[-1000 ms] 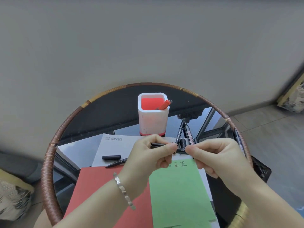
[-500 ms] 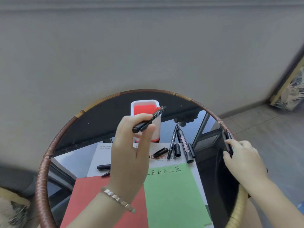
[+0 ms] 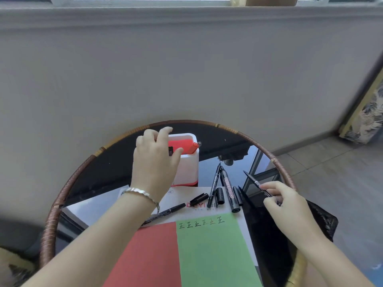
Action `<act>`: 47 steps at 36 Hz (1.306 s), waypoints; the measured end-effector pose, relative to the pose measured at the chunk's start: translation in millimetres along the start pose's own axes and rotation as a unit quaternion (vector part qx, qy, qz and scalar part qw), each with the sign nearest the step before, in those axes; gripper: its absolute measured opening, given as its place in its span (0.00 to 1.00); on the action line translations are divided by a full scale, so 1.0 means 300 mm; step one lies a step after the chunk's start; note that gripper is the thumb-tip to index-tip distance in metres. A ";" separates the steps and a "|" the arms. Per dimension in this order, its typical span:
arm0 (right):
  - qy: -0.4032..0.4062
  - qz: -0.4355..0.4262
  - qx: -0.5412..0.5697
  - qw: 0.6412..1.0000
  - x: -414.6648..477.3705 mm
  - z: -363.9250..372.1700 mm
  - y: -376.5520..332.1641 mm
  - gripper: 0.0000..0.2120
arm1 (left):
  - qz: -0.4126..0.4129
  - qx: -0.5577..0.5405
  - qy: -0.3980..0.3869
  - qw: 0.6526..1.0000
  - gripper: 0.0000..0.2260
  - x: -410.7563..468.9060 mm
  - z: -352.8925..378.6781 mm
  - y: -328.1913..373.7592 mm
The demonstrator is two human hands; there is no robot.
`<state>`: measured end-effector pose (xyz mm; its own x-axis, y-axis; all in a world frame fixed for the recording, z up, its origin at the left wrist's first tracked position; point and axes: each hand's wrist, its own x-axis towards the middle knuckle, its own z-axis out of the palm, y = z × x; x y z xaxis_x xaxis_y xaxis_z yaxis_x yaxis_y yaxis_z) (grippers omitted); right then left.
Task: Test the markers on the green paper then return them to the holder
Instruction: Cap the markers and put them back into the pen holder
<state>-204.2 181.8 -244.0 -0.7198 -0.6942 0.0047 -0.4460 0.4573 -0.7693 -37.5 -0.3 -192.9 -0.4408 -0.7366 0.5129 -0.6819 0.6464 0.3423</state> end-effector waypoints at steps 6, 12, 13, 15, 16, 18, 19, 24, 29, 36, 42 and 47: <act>-0.005 -0.017 0.041 0.999 -0.015 -0.039 0.001 0.14 | 0.261 -0.072 0.027 0.962 0.11 -0.150 0.087 0.149; 0.028 -0.039 0.062 0.997 -0.022 -0.057 0.025 0.13 | 0.227 -0.015 -0.214 0.950 0.14 -0.183 0.218 0.251; 0.030 -0.039 0.063 0.997 -0.024 -0.061 0.032 0.14 | 0.202 -0.003 -0.244 0.948 0.16 -0.173 0.232 0.264; 0.032 -0.035 0.064 0.997 -0.027 -0.071 0.045 0.14 | 0.175 0.030 -0.286 0.942 0.18 -0.154 0.257 0.277; 0.033 -0.033 0.063 0.997 -0.029 -0.075 0.050 0.14 | 0.173 0.048 -0.293 0.939 0.17 -0.146 0.269 0.282; 0.034 -0.030 0.062 0.997 -0.030 -0.080 0.062 0.13 | 0.169 0.061 -0.303 0.936 0.16 -0.138 0.289 0.284; 0.034 -0.029 0.062 0.997 -0.030 -0.081 0.068 0.13 | 0.169 0.062 -0.303 0.936 0.16 -0.138 0.294 0.284; 0.028 -0.034 0.061 0.997 -0.028 -0.071 0.083 0.14 | 0.137 -0.055 -0.246 0.958 0.19 -0.156 0.267 0.279; 0.033 -0.055 0.065 0.996 -0.030 -0.071 0.063 0.15 | -0.103 -0.409 -0.162 0.892 0.16 -0.150 0.137 0.273; 0.016 -0.090 0.098 0.991 -0.051 -0.066 -0.007 0.13 | -0.266 -0.604 -0.160 0.734 0.17 -0.174 -0.014 0.152; -0.021 -0.122 0.087 0.988 -0.085 -0.027 -0.091 0.11 | -0.382 -0.681 -0.121 0.613 0.12 -0.215 -0.077 0.029; -0.079 -0.163 0.099 0.978 -0.110 0.005 -0.153 0.12 | -0.361 -0.671 -0.091 0.641 0.17 -0.243 -0.107 -0.017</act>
<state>-159.1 182.8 -209.8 -0.4581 -0.8696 0.1843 -0.5148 0.0906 -0.8525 16.9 56.3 -206.8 -0.4374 -0.8723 -0.2187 0.3157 -0.3767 0.8709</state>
